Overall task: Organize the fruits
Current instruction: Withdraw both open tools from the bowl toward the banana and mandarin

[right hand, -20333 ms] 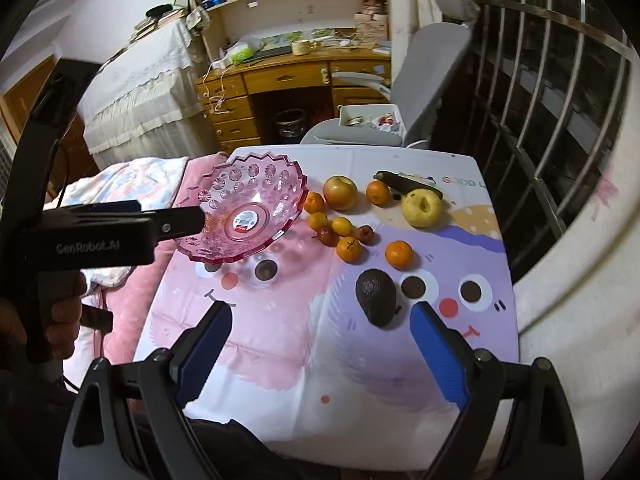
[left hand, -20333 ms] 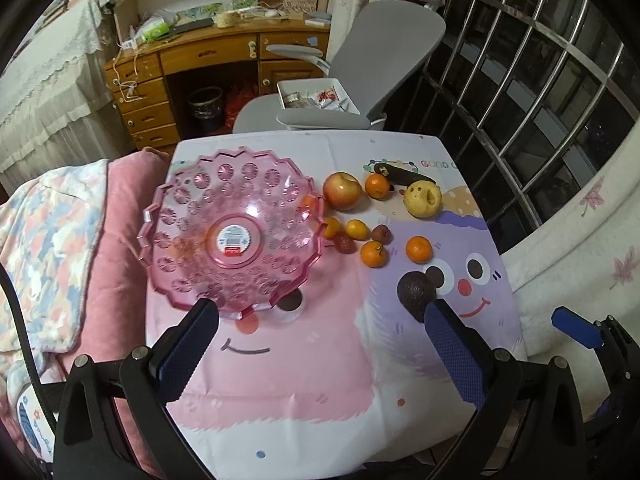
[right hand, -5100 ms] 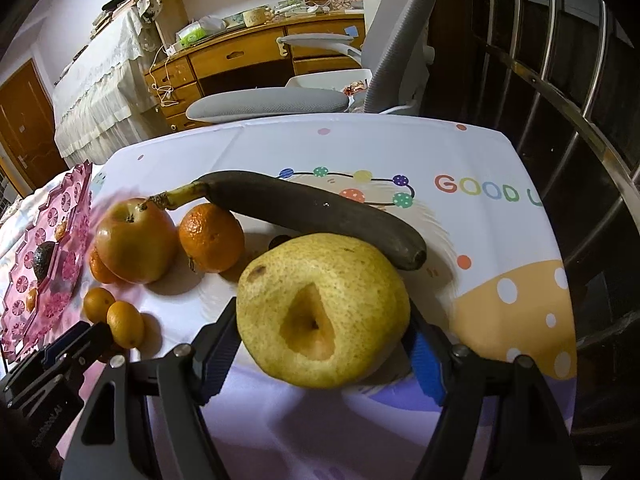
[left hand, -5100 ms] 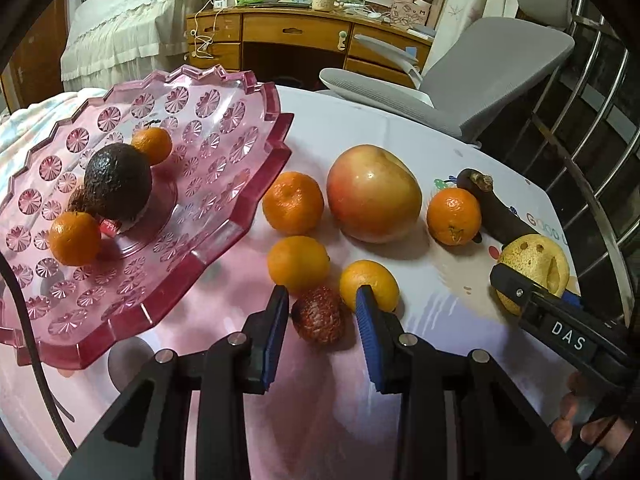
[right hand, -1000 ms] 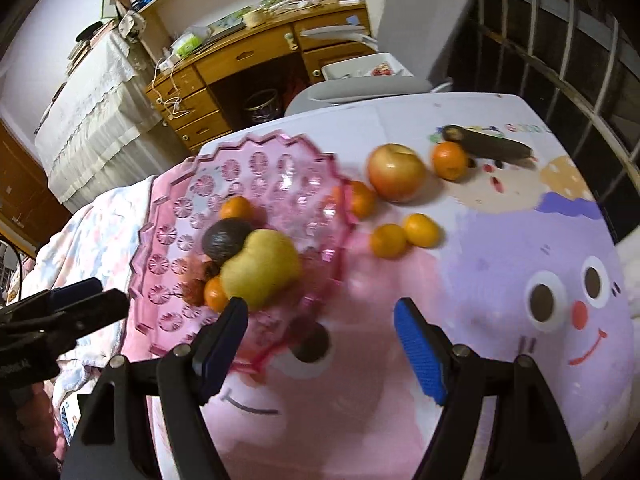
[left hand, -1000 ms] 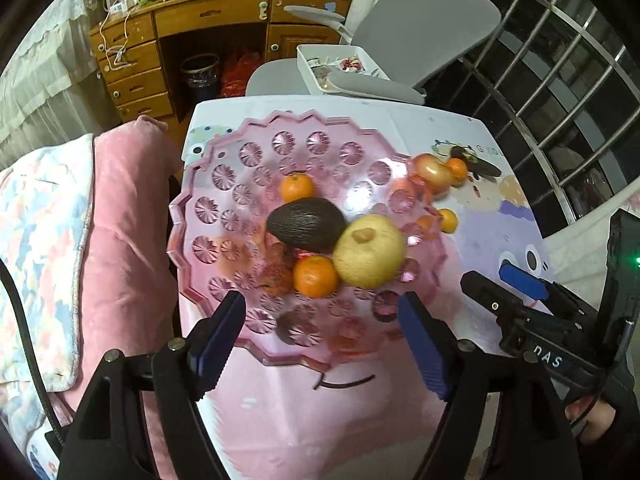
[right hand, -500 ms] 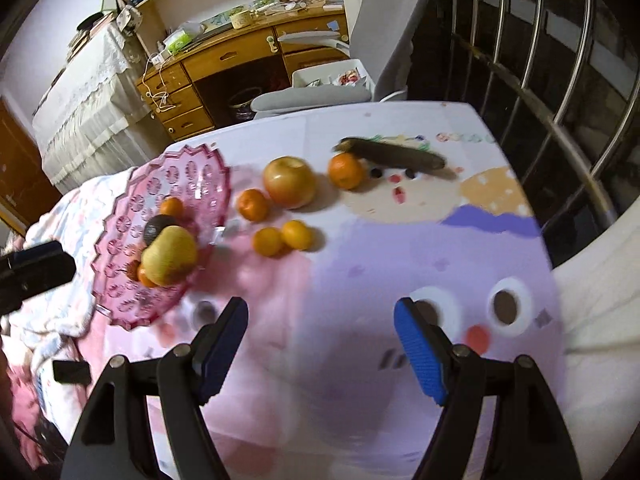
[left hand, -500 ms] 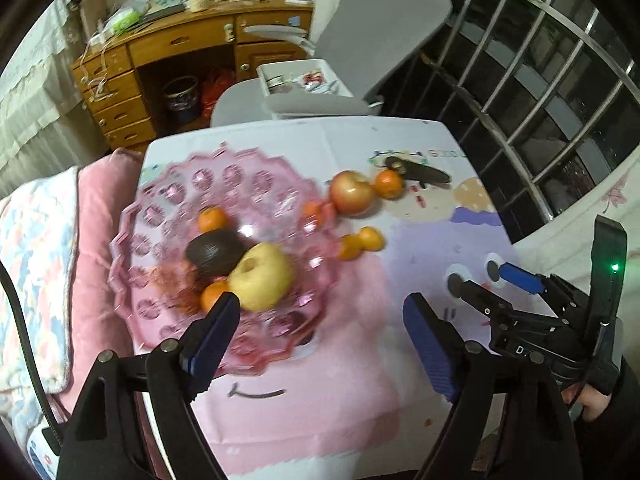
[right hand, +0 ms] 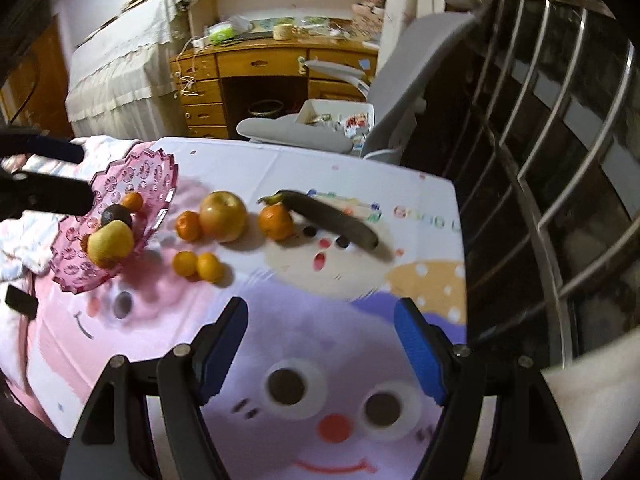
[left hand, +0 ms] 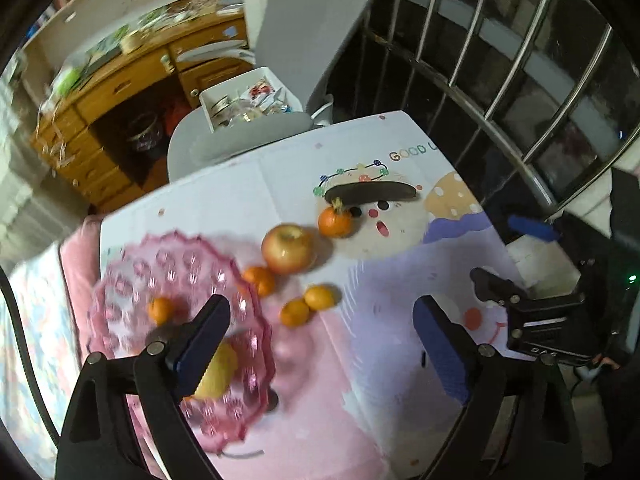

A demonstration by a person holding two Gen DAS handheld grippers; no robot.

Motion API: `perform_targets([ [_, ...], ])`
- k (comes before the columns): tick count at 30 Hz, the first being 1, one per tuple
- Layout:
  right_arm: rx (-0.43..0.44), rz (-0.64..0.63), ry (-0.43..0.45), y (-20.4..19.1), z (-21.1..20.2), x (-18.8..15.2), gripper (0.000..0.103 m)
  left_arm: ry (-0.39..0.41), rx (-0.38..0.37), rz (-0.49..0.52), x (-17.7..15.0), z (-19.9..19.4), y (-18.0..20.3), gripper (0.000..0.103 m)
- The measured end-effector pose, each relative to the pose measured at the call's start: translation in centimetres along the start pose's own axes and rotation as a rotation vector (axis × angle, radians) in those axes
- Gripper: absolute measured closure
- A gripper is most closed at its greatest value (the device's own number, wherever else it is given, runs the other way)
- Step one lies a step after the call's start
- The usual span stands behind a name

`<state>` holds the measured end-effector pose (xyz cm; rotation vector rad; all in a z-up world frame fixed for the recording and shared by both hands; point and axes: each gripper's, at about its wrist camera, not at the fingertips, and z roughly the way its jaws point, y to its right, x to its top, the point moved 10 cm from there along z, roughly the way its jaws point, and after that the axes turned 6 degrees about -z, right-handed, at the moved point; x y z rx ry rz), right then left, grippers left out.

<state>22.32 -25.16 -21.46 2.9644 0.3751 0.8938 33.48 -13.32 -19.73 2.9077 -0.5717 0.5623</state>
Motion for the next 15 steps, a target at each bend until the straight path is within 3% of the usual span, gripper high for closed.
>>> perform_targets([
  [8, 0.03, -0.064, 0.068, 3.1, 3.5, 2.0, 0.025, -0.1, 0.044, 0.14, 3.8, 6.3, 1.7, 0.011],
  [15, 0.008, -0.143, 0.146, 4.0, 7.8, 3.6, 0.021, -0.174, 0.06, 0.187, 5.6, 12.1, 1.9, 0.011],
])
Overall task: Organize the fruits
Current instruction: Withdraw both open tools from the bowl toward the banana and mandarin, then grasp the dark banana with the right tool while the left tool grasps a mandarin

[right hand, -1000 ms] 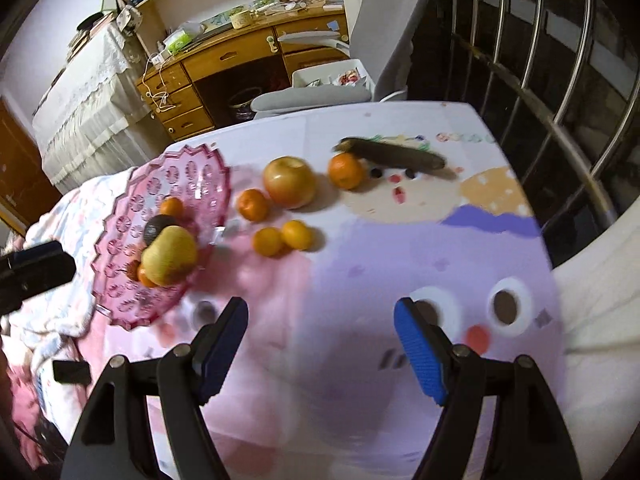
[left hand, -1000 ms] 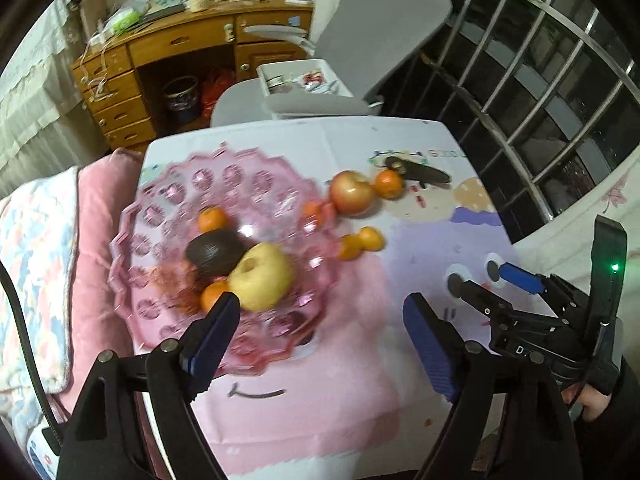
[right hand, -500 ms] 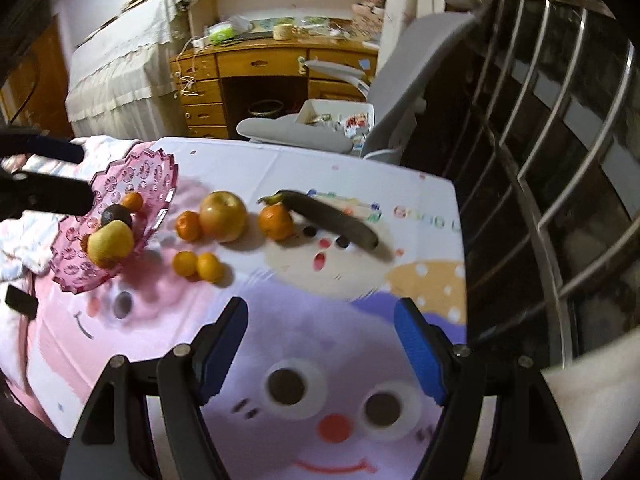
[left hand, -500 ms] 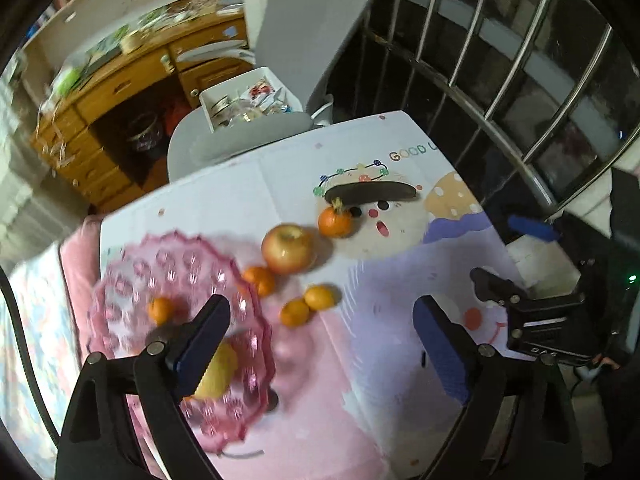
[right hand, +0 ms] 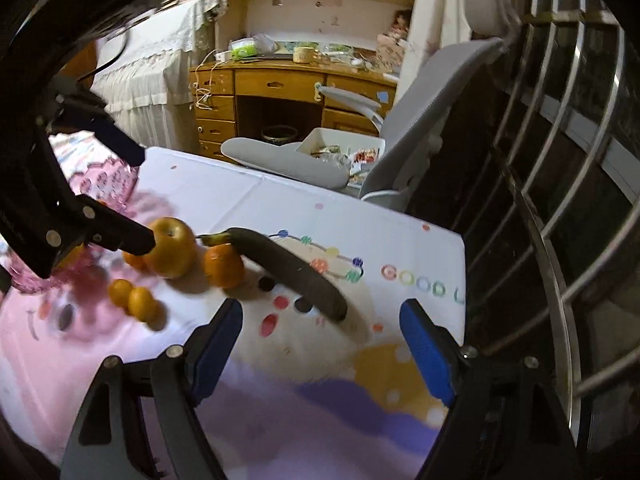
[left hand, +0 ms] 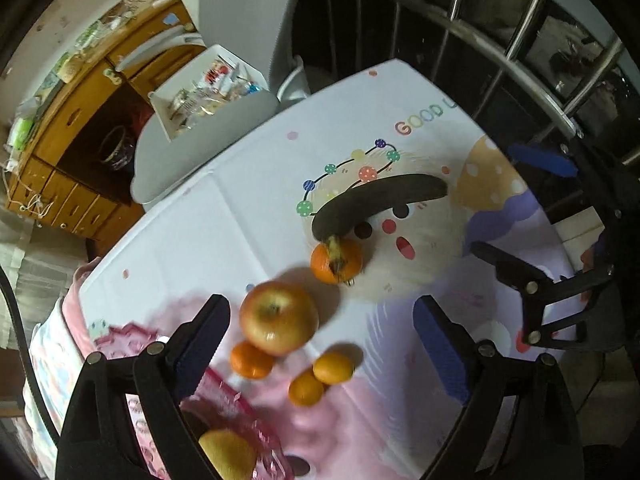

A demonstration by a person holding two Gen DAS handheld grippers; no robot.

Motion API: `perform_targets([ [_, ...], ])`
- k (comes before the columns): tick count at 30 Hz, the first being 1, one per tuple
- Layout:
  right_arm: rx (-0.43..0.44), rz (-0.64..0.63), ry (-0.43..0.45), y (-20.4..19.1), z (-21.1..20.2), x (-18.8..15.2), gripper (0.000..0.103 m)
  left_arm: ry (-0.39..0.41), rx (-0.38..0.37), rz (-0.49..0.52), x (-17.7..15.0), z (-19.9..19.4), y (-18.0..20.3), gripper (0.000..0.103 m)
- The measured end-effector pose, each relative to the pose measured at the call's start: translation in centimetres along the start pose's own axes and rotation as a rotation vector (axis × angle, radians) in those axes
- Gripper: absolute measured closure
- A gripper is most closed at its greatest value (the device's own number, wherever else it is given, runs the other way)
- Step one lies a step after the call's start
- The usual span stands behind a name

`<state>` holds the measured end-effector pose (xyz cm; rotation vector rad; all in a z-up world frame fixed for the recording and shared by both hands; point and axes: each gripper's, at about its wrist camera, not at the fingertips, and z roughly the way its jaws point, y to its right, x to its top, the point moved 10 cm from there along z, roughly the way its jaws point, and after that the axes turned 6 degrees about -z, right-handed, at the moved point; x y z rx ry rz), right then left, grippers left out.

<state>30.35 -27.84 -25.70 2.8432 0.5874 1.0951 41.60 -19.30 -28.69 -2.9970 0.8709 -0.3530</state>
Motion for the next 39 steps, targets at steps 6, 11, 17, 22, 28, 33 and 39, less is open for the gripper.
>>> perform_targets([
  [6, -0.01, -0.117, 0.039, -0.2, 4.3, -0.2, 0.021, -0.054, -0.009, 0.016, 0.8, 4.5, 0.5, 0.011],
  [11, 0.038, -0.142, 0.011, -0.4, 7.3, -1.4, 0.022, -0.069, -0.011, 0.015, 1.2, 6.9, 0.8, 0.011],
  [17, 0.077, -0.144, -0.003, -0.6, 9.0, -2.2, 0.025, -0.065, 0.001, 0.028, 2.0, 8.7, 0.9, 0.011],
  [22, 0.134, -0.122, -0.034, -0.8, 9.9, -2.2, 0.042, -0.068, 0.007, 0.028, 2.3, 9.4, 0.6, 0.013],
  [28, 0.17, -0.088, -0.039, -0.8, 10.1, -2.1, 0.061, -0.073, 0.011, 0.029, 2.2, 10.2, 0.4, 0.025],
  [33, 0.18, -0.051, -0.062, -0.7, 10.1, -2.3, 0.067, -0.07, 0.004, 0.003, 2.3, 10.9, 0.1, 0.04],
  [39, 0.146, -0.036, -0.071, -1.0, 9.6, -2.3, 0.07, -0.049, -0.062, -0.07, 2.4, 11.0, 0.0, 0.059],
])
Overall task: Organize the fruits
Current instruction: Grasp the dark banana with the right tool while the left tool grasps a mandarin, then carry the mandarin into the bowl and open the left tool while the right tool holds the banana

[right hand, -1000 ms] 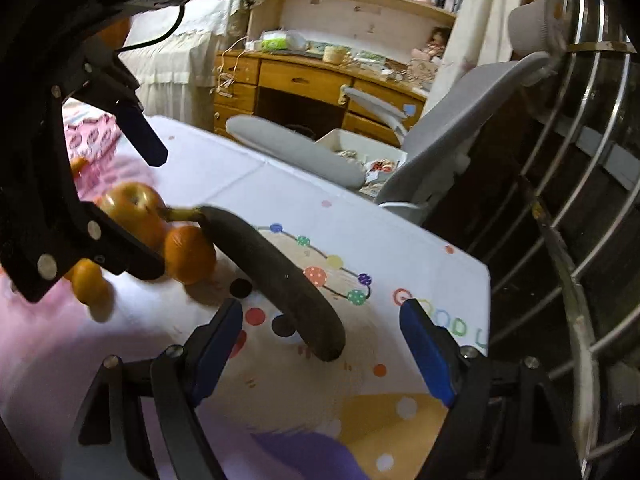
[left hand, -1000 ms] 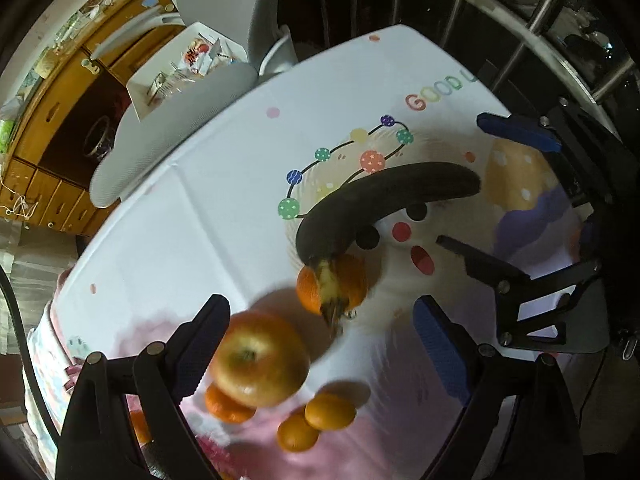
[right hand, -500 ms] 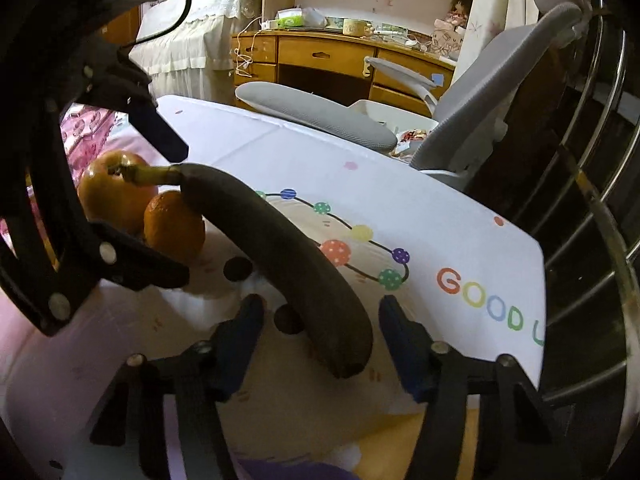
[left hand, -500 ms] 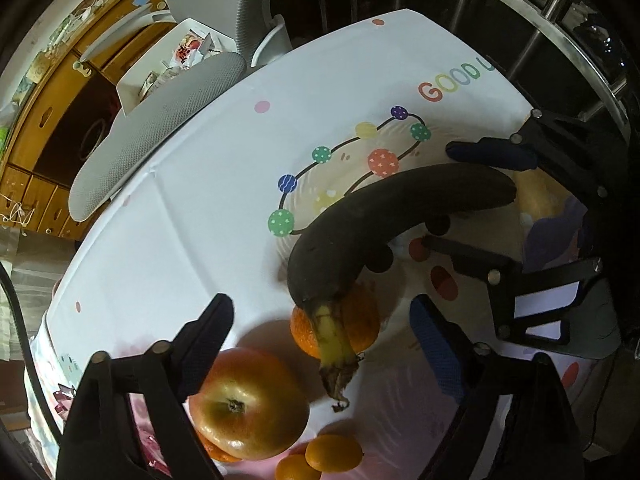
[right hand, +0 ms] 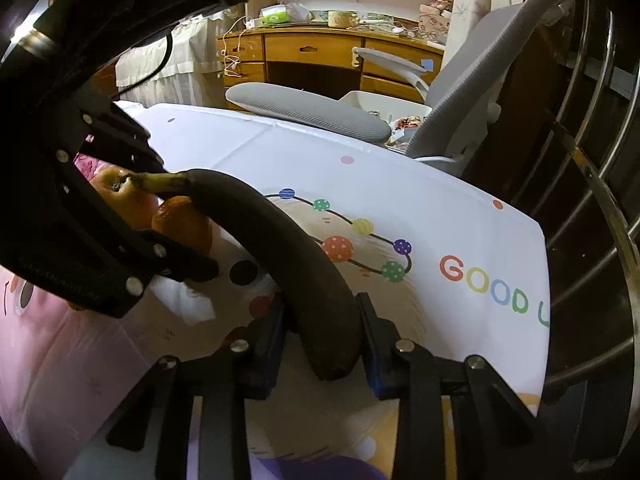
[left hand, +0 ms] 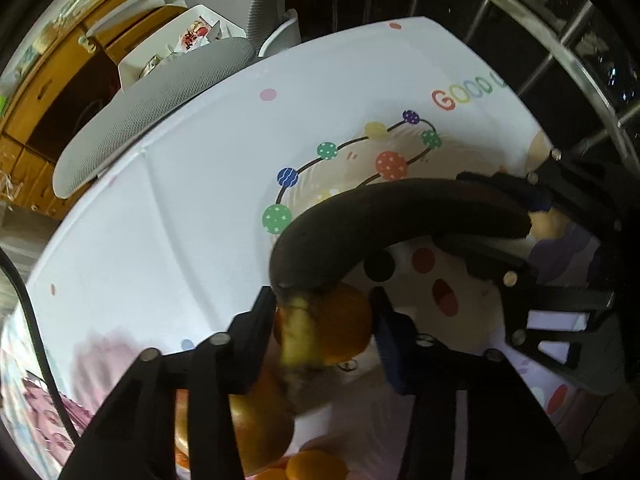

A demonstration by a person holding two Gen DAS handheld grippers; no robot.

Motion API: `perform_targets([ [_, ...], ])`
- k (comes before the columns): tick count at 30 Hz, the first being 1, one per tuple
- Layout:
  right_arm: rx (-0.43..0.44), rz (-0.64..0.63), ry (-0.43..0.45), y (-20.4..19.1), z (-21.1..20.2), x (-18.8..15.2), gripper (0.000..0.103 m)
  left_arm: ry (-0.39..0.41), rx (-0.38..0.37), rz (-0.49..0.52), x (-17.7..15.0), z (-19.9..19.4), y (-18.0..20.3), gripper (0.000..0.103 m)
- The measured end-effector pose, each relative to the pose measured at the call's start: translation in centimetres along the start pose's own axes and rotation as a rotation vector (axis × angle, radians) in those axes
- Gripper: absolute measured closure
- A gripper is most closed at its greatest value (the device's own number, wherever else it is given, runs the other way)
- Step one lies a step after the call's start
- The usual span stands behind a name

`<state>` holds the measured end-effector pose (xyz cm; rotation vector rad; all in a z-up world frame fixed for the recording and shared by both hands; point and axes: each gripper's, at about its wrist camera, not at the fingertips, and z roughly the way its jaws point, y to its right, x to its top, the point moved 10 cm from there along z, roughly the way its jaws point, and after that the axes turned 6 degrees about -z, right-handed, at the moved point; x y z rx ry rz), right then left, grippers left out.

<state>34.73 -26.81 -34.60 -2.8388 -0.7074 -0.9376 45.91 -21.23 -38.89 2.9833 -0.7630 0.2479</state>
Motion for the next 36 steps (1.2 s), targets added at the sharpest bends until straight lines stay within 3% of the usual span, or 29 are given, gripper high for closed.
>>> perform_targets([
  [13, -0.02, 0.09, 0.027, -0.3, -2.2, 1.1, 0.074, 0.105, -0.025, -0.125, -0.2, -4.7, -0.6, 0.06],
  [24, -0.053, 0.152, 0.024, -0.7, -5.4, 2.4, 0.075, 0.221, -0.057, -0.257, -2.6, -12.3, -3.3, 0.06],
  [36, -0.103, 0.13, 0.056, -2.8, -8.6, 4.1, 0.078, 0.322, -0.058, -0.346, -6.9, -18.2, -7.0, 0.06],
])
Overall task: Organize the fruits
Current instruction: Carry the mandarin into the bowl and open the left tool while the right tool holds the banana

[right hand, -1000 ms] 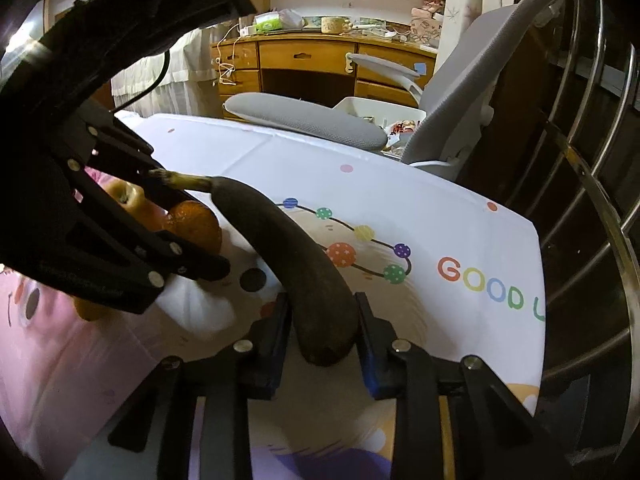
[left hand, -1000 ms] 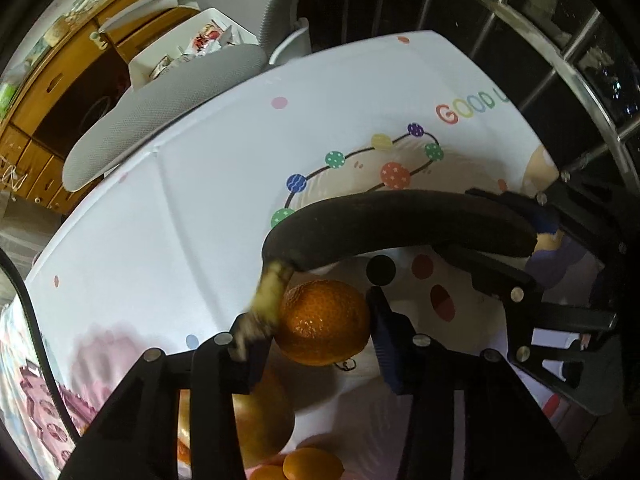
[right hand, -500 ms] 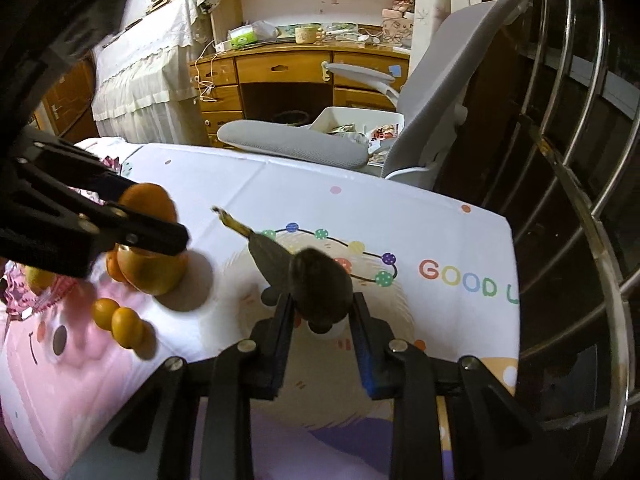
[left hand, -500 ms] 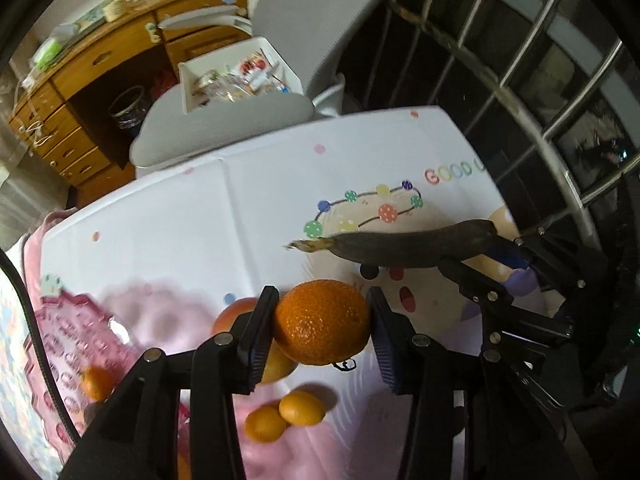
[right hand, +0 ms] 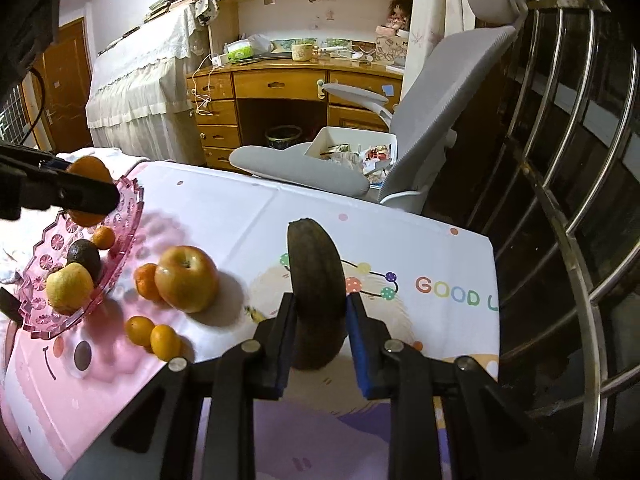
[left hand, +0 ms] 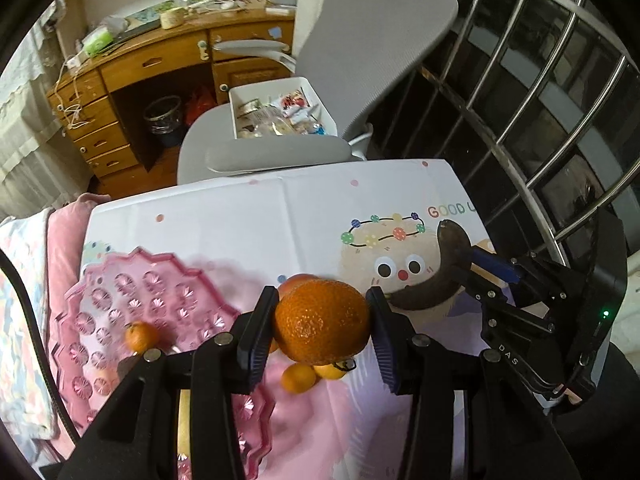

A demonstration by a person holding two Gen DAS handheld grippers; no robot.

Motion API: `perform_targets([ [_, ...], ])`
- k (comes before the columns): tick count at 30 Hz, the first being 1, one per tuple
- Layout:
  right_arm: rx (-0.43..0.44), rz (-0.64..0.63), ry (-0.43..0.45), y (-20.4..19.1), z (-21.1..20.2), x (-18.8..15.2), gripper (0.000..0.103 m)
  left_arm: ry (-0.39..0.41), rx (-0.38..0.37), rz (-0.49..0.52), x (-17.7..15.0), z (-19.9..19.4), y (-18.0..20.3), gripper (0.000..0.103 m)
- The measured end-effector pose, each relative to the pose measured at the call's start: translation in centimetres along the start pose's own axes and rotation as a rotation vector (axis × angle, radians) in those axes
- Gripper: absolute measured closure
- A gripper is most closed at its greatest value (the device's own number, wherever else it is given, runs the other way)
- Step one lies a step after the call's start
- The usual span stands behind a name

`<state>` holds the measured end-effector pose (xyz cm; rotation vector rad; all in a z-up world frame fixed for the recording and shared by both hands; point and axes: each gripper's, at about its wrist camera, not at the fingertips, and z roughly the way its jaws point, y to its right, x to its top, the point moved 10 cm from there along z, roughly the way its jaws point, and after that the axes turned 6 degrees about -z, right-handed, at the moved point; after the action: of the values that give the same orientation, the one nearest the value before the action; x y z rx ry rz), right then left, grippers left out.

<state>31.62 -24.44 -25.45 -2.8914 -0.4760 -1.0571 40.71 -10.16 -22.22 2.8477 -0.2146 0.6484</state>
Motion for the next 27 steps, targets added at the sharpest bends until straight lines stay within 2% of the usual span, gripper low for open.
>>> perform_targets([
  [12, -0.013, -0.032, 0.018, -3.7, -3.9, 0.3, 0.079, 0.036, -0.001, -0.06, -3.9, -5.0, -4.3, 0.06],
  [16, 0.0, -0.033, 0.026, -5.3, -5.5, 0.8, 0.08, 0.039, 0.012, -0.091, -5.3, -6.5, -6.7, 0.06],
  [23, 0.031, -0.1, 0.075, -9.4, -9.8, 3.4, 0.082, 0.034, 0.047, -0.156, -7.5, -8.5, -11.8, 0.06],
  [24, 0.036, -0.116, 0.083, -10.1, -10.4, 4.0, 0.085, 0.033, 0.049, -0.166, -7.8, -8.8, -12.5, 0.06],
  [25, 0.041, -0.128, 0.095, -10.8, -11.1, 4.6, 0.098, 0.032, 0.05, -0.176, -8.2, -9.2, -13.4, 0.06],
  [26, 0.054, -0.137, 0.117, -11.5, -11.9, 5.3, 0.103, 0.032, 0.05, -0.182, -8.4, -9.3, -13.9, 0.06],
  [27, 0.071, -0.147, 0.144, -12.3, -13.0, 6.2, 0.103, 0.031, 0.049, -0.192, -8.7, -9.5, -14.8, 0.06],
])
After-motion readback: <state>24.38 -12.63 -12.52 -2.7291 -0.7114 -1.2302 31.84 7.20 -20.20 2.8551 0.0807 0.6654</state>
